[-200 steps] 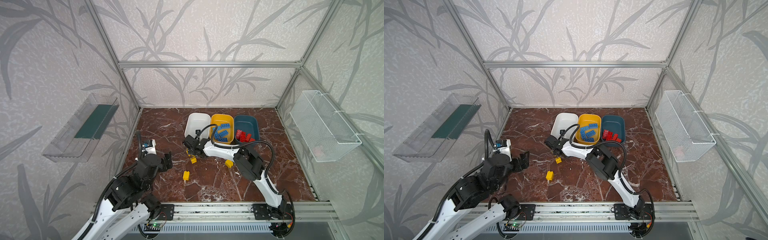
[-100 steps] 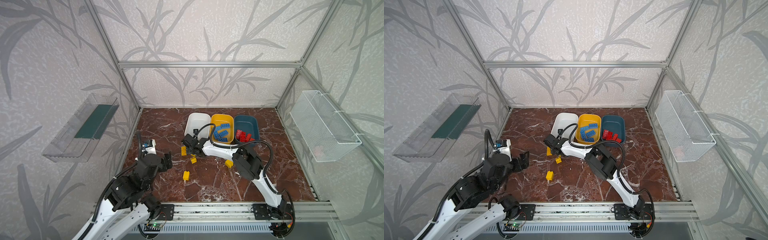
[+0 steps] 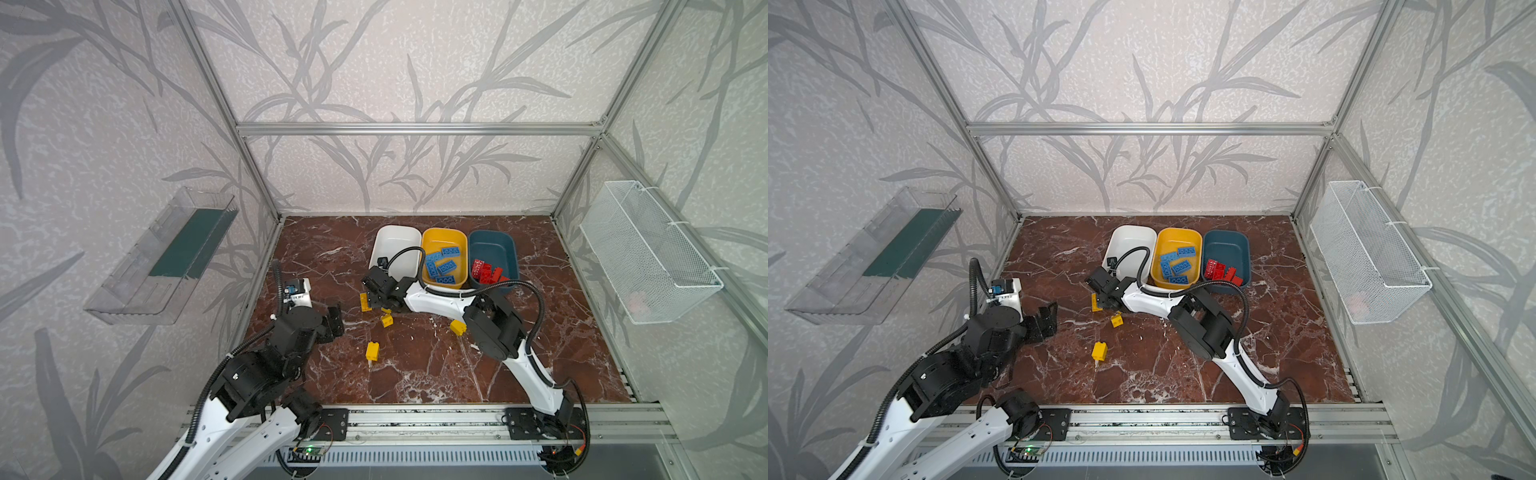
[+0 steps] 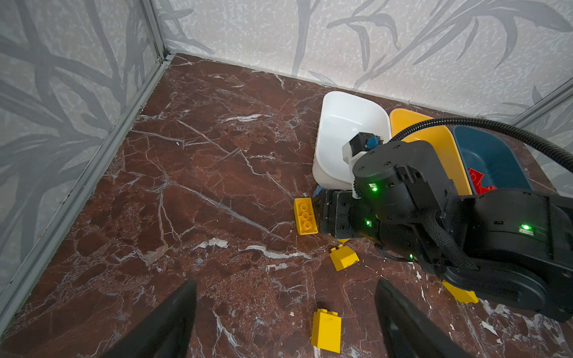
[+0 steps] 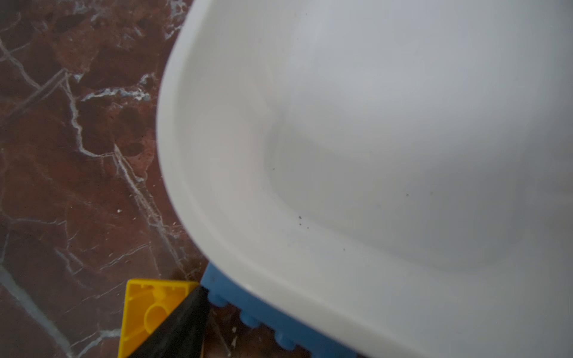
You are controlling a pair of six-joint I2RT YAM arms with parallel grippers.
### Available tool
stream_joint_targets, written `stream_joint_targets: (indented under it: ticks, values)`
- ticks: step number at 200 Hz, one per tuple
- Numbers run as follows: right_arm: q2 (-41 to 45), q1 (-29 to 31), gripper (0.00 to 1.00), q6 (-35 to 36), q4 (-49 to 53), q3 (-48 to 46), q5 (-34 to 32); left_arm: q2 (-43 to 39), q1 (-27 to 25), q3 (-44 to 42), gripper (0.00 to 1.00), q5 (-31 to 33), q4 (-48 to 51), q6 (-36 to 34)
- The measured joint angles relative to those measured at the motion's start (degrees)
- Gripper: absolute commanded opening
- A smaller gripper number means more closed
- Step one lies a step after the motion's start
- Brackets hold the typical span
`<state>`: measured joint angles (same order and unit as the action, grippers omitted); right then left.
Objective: Sort the legos into containers by color
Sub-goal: 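Close the right gripper on the blue brick beside the white bin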
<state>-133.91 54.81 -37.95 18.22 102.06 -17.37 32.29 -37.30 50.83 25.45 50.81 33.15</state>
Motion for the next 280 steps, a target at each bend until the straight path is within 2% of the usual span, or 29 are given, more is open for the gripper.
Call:
stream_joint_targets:
  ticks: [55,72,95,173,193,247,280]
  values:
    - [0.0,0.0,0.52,6.6,-3.9,-1.3,5.1,0.7,0.5,-0.1,0.89,-0.1,0.0,-0.1]
    - [0.0,0.0,0.49,8.4,-4.9,-1.7,6.6,0.8,0.7,-0.1,0.89,-0.3,0.0,-0.1]
    - [0.0,0.0,0.49,10.9,-5.4,-1.8,8.5,1.2,1.1,-0.1,0.89,-0.5,0.0,-0.2]
    - [0.0,-2.1,0.65,17.4,-5.8,-1.4,15.1,2.3,1.9,-0.1,0.89,-1.6,-0.2,-0.2]
    - [0.0,-3.4,0.67,19.1,-5.7,-0.8,17.2,2.4,2.2,-0.1,0.89,-1.6,-0.2,-0.2]
    - [-2.8,-4.7,0.63,24.9,-5.5,4.7,23.1,3.1,2.8,-0.1,0.89,-1.9,-0.3,-0.2]
    - [-4.9,-4.5,0.51,27.1,-4.8,6.1,25.5,3.2,3.0,-0.1,0.89,-2.1,-0.3,-0.2]
